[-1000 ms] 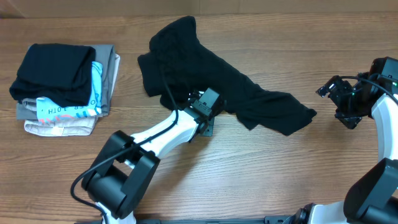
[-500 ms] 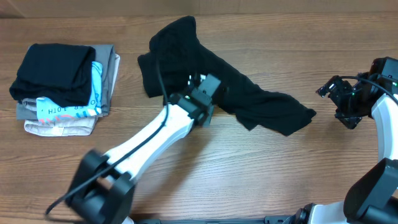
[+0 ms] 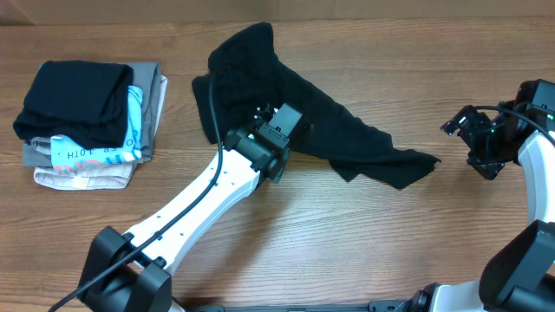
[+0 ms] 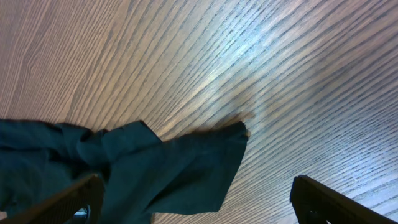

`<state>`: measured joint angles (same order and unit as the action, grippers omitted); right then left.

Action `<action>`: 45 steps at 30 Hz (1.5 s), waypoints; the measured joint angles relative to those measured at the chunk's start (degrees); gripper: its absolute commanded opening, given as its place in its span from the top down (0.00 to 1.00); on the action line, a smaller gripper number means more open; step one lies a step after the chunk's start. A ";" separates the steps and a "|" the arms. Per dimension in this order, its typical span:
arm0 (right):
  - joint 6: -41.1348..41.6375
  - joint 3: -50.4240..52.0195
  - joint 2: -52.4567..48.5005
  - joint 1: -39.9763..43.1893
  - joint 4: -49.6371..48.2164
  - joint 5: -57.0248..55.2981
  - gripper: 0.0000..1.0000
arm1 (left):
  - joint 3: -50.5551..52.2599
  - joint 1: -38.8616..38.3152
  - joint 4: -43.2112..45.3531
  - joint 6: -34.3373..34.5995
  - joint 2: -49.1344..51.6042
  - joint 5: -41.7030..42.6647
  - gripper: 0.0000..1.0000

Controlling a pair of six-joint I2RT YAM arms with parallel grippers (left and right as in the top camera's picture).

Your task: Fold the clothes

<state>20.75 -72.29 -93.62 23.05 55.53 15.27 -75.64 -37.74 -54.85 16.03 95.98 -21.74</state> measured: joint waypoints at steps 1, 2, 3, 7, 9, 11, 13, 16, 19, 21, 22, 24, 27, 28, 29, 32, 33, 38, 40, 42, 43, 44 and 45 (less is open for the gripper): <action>0.02 0.00 0.00 0.00 0.00 0.00 0.00 | 0.09 0.00 -0.24 -0.17 0.26 0.07 0.87; -0.02 0.00 0.00 0.00 0.02 0.00 0.00 | 0.15 0.00 -0.33 -0.26 0.46 0.11 0.87; 0.00 0.00 0.00 0.00 0.02 -0.02 0.00 | 0.17 0.00 -0.46 -0.39 0.59 0.37 0.88; -0.02 0.00 0.00 0.00 0.00 -0.02 0.00 | 0.20 0.02 -0.42 -1.33 0.63 4.26 0.89; -0.02 0.00 0.00 0.00 0.02 0.00 0.00 | 0.20 0.00 -0.04 -1.92 0.63 7.69 0.89; -0.02 0.00 0.00 0.00 0.02 0.00 0.00 | 0.22 0.00 0.20 -3.26 0.63 11.32 0.88; -0.02 0.00 0.00 0.00 0.00 0.00 0.00 | 0.22 0.00 -0.09 -4.59 0.63 14.12 0.85; -0.02 0.00 0.00 0.00 0.04 0.00 0.00 | 0.22 -0.04 -1.57 -6.08 0.63 16.48 0.80; 0.00 0.00 0.00 0.00 0.04 0.02 0.00 | 0.24 -0.04 -3.87 -6.84 0.63 17.53 0.79; -0.02 0.00 0.00 0.00 0.04 0.00 0.00 | 0.24 -0.04 -5.07 -7.23 0.63 17.90 0.80; 0.00 0.00 0.00 0.00 0.04 0.02 0.00 | 0.24 -0.04 -5.29 -7.28 0.63 18.16 0.80; 0.00 0.00 0.00 0.00 0.04 0.00 0.00 | 0.26 -0.04 -5.42 -7.28 0.63 18.69 0.79; -0.02 0.00 0.00 0.00 0.04 0.00 0.00 | 0.26 -0.04 -5.51 -7.28 0.63 19.69 0.79; -0.02 0.00 0.00 0.00 0.02 0.00 0.00 | 0.26 -0.04 -5.70 -7.26 0.63 19.91 0.79; 0.00 0.00 0.00 0.00 0.02 -0.02 0.00 | 0.28 -0.04 -5.92 -7.26 0.63 20.09 0.78; 0.00 0.00 0.00 0.00 0.00 -0.02 0.00 | 0.79 -0.04 -6.01 -7.19 0.63 20.50 0.77; 0.02 0.00 0.00 0.00 -0.02 0.00 0.00 | 1.36 -0.04 -6.03 -7.08 0.63 20.57 0.74; 0.00 0.00 0.00 0.00 0.00 -0.02 0.00 | 6.88 -0.04 -3.54 -4.26 0.68 20.90 0.53; 0.00 0.00 0.00 0.00 -0.02 -0.02 0.00 | 9.73 -0.04 -0.57 -1.46 0.70 21.11 0.50; -0.02 0.00 0.00 0.00 0.02 -0.02 0.00 | 12.07 -0.04 2.47 0.98 0.70 21.16 0.46; -0.02 0.00 0.00 0.00 0.02 0.00 0.00 | 12.90 -0.04 3.45 2.16 0.72 21.16 0.46; -0.02 0.00 0.00 0.00 0.00 0.00 0.00 | 13.40 -0.04 4.00 3.43 0.79 21.18 0.44; 0.00 0.00 0.00 0.00 0.02 0.00 0.00 | 13.70 -0.04 4.52 4.76 0.79 21.18 0.41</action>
<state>20.75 -72.29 -93.62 23.05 55.55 15.27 -61.93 -37.78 -50.33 20.80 96.77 -0.56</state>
